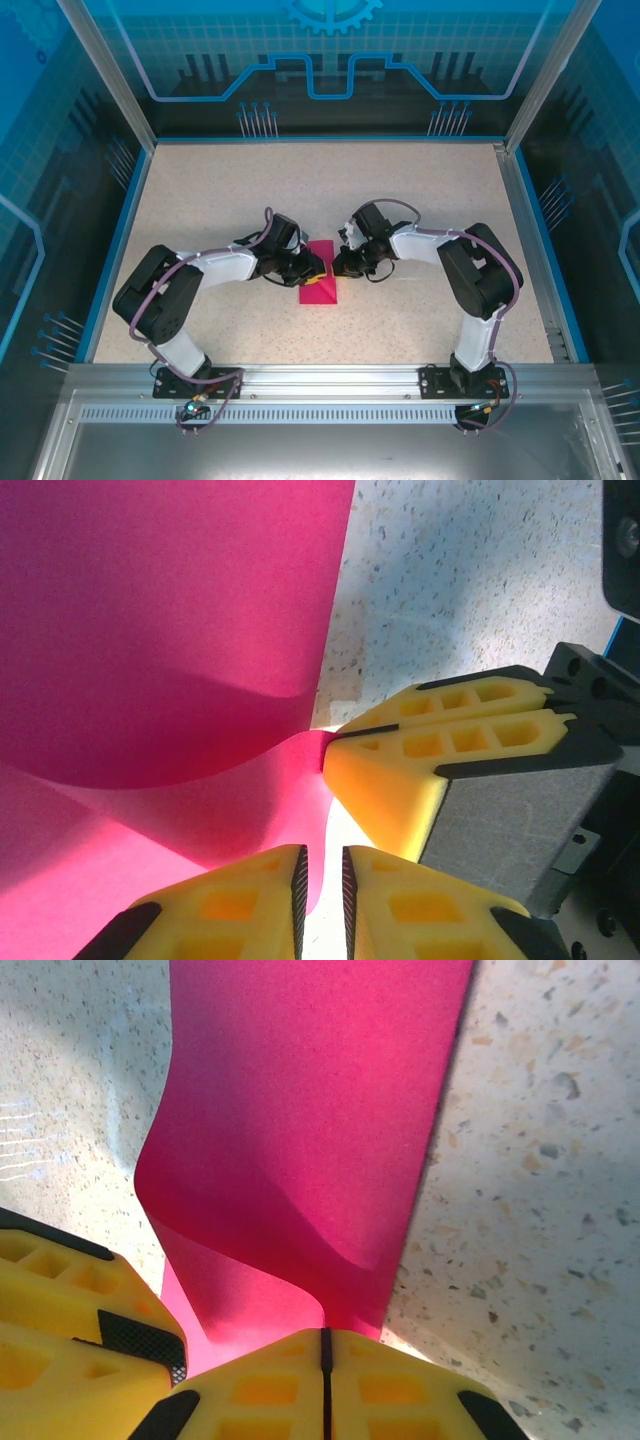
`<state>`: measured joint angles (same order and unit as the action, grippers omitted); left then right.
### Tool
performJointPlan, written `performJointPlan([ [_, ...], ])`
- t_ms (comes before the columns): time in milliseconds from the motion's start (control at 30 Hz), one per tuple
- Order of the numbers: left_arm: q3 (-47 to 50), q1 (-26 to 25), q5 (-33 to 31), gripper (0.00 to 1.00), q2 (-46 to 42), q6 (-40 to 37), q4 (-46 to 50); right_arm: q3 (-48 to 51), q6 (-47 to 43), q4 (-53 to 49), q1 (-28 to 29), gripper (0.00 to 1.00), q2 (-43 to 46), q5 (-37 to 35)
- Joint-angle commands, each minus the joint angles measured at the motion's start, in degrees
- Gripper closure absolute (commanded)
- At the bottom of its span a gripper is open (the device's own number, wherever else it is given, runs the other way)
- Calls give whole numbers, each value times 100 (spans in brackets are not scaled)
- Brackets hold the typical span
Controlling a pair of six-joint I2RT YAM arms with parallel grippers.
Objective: Fold a paper plane with a square sheet of paper (pick it up from the middle)
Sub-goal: Fold the triangle a second time at the center of the table.
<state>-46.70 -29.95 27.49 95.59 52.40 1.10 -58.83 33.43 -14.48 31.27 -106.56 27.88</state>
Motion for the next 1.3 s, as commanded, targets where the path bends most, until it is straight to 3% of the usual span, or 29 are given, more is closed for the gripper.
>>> performJointPlan([
  [0, -157, -54, 155, 80, 116, -99, -2, -22, -45, -37, 100, 92, -163, -64],
  [1267, -209, -63, 14, 82, 460, -214, 276, -323, -185, -203, 153, 91, -357, -224],
])
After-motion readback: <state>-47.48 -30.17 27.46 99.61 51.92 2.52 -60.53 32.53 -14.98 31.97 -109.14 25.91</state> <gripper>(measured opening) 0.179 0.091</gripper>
